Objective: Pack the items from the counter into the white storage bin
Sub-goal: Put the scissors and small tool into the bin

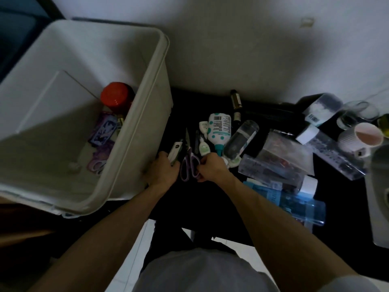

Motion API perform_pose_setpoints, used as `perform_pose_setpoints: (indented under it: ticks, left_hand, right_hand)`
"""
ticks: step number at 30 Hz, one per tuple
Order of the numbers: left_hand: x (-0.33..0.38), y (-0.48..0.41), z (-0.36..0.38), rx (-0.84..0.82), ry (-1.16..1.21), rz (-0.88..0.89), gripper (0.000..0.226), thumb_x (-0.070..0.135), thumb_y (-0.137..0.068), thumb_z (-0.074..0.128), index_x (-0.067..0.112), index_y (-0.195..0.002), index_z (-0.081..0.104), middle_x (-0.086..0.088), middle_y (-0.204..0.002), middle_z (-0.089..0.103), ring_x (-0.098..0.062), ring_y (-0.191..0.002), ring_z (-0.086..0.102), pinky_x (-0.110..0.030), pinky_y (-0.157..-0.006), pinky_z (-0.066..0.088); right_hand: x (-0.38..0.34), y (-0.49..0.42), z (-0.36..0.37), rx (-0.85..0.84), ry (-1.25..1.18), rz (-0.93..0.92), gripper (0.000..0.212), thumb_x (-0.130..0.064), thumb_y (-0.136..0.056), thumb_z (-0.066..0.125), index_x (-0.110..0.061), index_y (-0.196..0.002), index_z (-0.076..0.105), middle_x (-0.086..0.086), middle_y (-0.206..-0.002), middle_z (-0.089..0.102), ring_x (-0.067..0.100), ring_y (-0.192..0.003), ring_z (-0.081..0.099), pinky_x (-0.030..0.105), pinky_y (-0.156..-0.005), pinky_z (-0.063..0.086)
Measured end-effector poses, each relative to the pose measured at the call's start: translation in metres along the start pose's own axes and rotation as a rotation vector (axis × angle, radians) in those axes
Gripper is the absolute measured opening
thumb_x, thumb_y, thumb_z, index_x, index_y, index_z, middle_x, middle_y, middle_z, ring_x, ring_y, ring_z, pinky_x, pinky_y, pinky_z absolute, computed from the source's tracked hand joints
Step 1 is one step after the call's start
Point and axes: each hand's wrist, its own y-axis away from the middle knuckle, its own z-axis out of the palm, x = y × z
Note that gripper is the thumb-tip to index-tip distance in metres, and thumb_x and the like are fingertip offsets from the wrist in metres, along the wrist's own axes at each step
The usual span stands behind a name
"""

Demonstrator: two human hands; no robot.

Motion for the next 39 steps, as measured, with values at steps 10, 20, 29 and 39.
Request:
perform_pose_setpoints:
  ticks: [10, 20, 29, 39]
  left_hand:
    - [0.044, -0.006, -0.036, 0.042, 0.125, 0.178, 0.026, 0.039, -0.093, 0.052, 0.021, -0.111, 0.051, -0.004, -0.100, 0.066, -0.025, -0.079, 0.063, -0.038, -0.071, 0.054]
    - [0.116, -0.008, -0.100, 0.168, 0.081, 0.431, 0.034, 0.034, -0.097, 0.047, 0.014, -0.124, 0.052, -0.011, -0.109, 0.064, -0.030, -0.088, 0.062, -0.043, -0.075, 0.053]
    - [0.142, -0.003, -0.174, 0.251, 0.169, 0.655, 0.031, 0.025, -0.095, 0.053, 0.014, -0.124, 0.053, -0.009, -0.110, 0.064, -0.028, -0.093, 0.062, -0.040, -0.080, 0.052]
    - [0.089, -0.026, -0.281, 0.377, 0.295, 0.576, 0.034, 0.029, -0.094, 0.055, 0.014, -0.125, 0.054, -0.008, -0.120, 0.064, -0.026, -0.103, 0.062, -0.041, -0.086, 0.052]
  right_hand:
    - [-0.011, 0.038, -0.048, 0.097, 0.054, -0.126, 0.022, -0.014, -0.096, 0.056, 0.006, -0.103, 0.061, 0.025, -0.095, 0.066, 0.041, -0.082, 0.067, 0.057, -0.078, 0.056]
    - [-0.055, 0.087, -0.086, 0.461, -0.017, -0.236, 0.028, -0.025, -0.100, 0.049, 0.000, -0.107, 0.059, 0.017, -0.086, 0.064, 0.035, -0.084, 0.060, 0.041, -0.074, 0.050]
    - [-0.112, 0.089, -0.085, 0.725, -0.115, -0.248, 0.018, -0.024, -0.093, 0.055, -0.012, -0.102, 0.064, 0.007, -0.095, 0.069, 0.027, -0.089, 0.065, 0.040, -0.080, 0.054]
    - [-0.226, 0.095, -0.048, 0.836, -0.169, -0.440, 0.012, -0.016, -0.089, 0.054, -0.014, -0.094, 0.065, 0.006, -0.087, 0.073, 0.027, -0.082, 0.069, 0.044, -0.076, 0.058]
